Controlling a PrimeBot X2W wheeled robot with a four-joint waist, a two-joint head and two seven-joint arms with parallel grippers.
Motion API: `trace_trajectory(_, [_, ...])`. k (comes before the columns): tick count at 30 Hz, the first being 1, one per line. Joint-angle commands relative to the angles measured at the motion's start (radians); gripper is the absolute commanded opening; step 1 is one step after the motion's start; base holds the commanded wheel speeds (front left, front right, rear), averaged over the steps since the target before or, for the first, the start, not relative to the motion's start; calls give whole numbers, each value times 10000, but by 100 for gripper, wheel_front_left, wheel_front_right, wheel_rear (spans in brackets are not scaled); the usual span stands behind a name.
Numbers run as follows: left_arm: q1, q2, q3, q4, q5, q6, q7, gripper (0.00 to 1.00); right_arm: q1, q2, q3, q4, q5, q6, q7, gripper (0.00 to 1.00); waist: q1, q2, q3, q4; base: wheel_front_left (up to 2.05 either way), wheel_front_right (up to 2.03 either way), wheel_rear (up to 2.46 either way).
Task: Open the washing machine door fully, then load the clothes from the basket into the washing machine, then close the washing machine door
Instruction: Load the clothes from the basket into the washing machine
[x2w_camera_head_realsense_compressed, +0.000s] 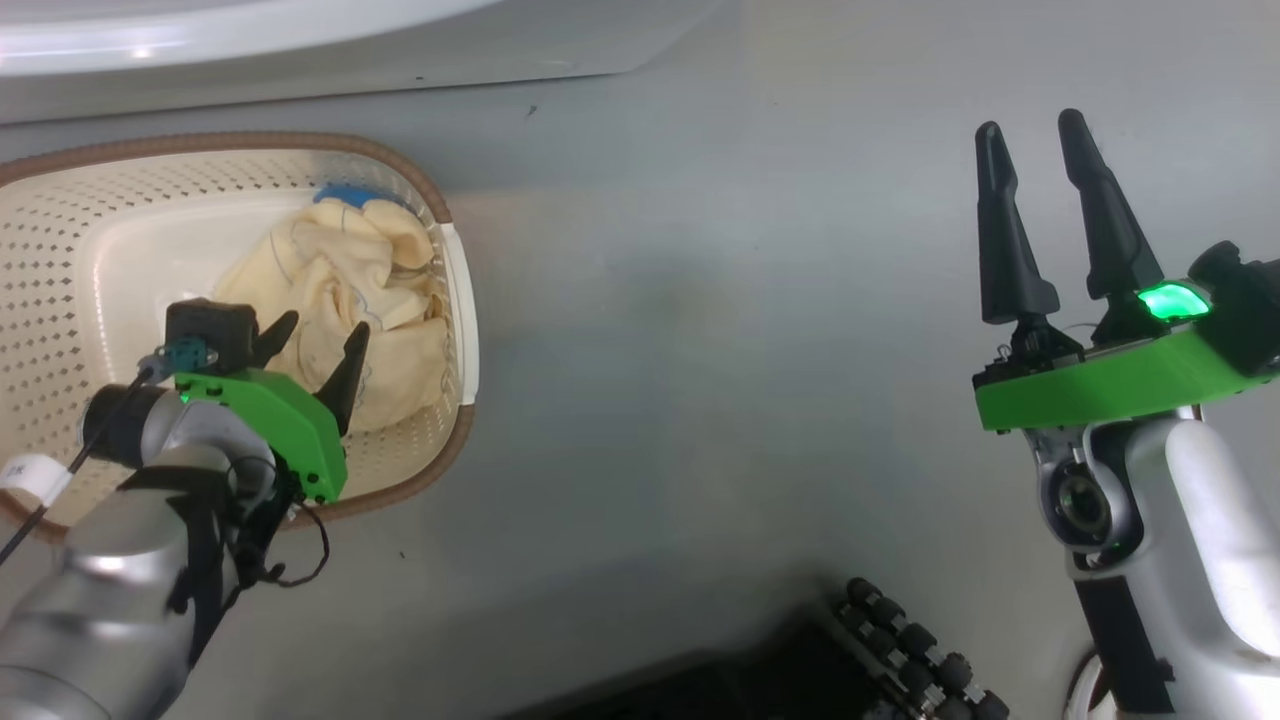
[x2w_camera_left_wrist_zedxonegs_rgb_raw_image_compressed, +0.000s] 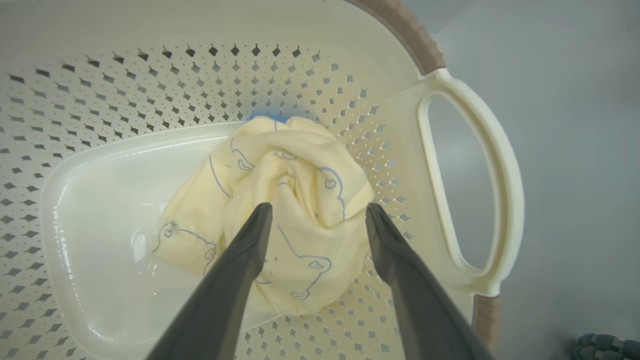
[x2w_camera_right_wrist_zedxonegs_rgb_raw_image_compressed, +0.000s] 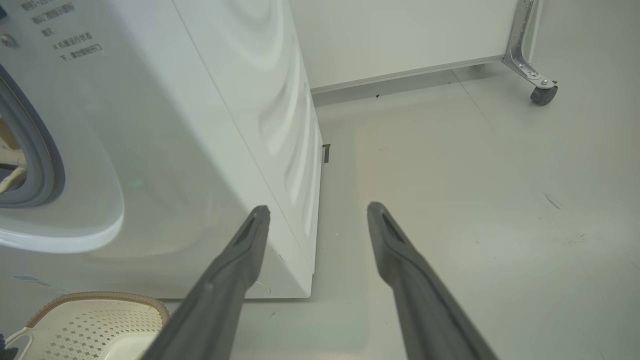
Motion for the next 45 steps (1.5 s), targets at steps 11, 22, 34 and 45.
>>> trace_trajectory(11, [-779,546,-1252,-231,-1148,4,-80,100,-7,25,179,-540,-145,4,-65,100,-1,1,517,-187,0,0,0])
trace_trajectory(22, [-1224,544,-1949,-174,-1760,4,-143,100,129,48,197,-829,-244,4,-65,100,-1,1,855,-414,0,0,0])
trace_trajectory(34, [-1246,478,-2086,-102,-2330,4,-156,0,447,-36,132,-1104,-346,4,-65,100,-1,1,848,-342,0,0,0])
trace_trajectory(45, [-1460,507,-1910,-345,-2505,4,-159,0,392,-54,-44,-1191,-370,4,-65,100,-1,1,798,-179,0,0,0])
